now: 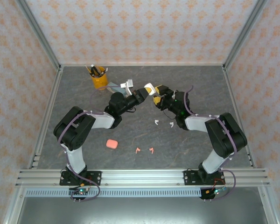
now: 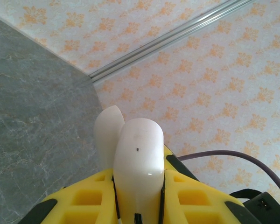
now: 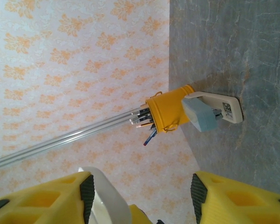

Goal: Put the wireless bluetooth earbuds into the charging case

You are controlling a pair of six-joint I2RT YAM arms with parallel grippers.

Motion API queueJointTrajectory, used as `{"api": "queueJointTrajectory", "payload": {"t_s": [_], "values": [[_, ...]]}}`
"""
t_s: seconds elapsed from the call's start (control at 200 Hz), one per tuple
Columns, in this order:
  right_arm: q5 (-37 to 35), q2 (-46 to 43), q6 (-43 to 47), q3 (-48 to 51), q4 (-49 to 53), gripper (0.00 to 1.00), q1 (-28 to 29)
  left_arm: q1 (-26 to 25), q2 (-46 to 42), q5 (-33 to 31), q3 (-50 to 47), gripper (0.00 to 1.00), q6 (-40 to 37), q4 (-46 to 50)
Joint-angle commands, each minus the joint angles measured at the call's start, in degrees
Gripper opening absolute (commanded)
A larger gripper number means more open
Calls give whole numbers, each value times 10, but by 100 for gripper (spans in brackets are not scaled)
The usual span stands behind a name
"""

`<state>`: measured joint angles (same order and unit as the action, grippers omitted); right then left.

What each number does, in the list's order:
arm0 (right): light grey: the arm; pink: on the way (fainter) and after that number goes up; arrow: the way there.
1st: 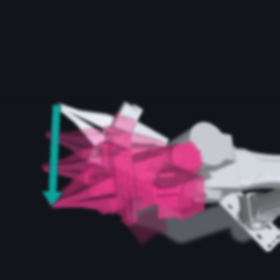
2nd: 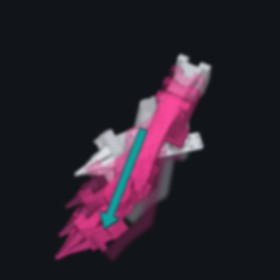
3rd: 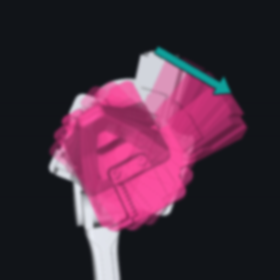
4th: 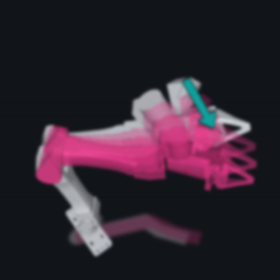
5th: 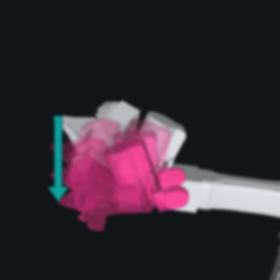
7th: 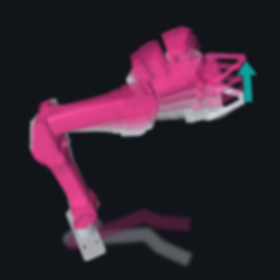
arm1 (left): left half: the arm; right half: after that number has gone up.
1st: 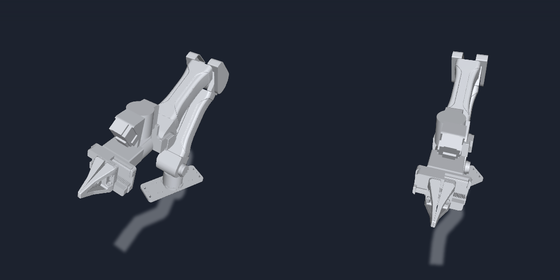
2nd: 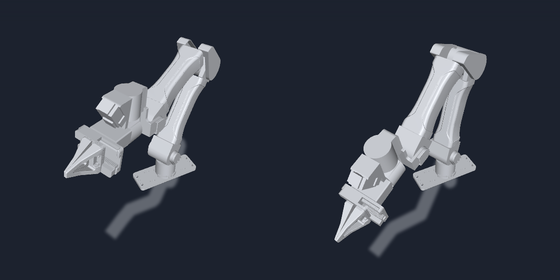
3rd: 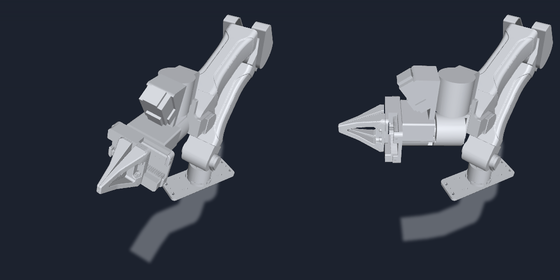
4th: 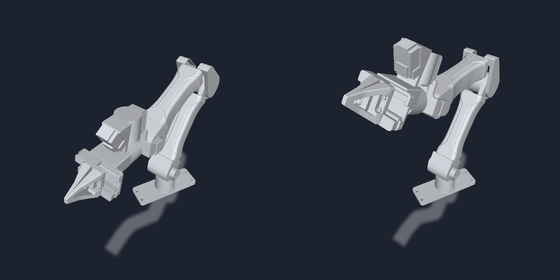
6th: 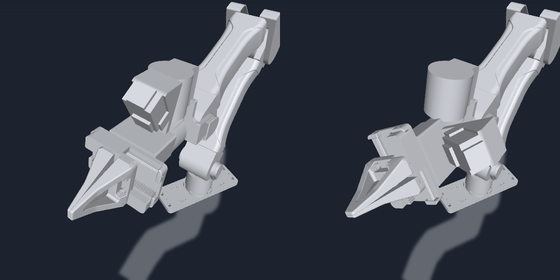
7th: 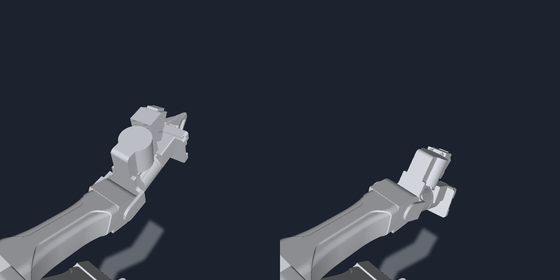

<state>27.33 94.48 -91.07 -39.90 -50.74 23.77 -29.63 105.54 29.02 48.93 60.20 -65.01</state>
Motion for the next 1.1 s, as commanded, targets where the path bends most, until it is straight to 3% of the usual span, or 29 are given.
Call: {"api": "queueJointTrajectory", "payload": {"t_s": [0.0,0.56,1.096], "values": [[-10,2,-13,-18,-55,56,3,-8,9,-15,15,0,2,-34],[-8,9,-22,-18,-77,45,2,-21,17,-19,21,0,-2,-30],[-10,8,-19,-10,-86,27,2,-26,15,-20,22,0,-6,-21]]}}
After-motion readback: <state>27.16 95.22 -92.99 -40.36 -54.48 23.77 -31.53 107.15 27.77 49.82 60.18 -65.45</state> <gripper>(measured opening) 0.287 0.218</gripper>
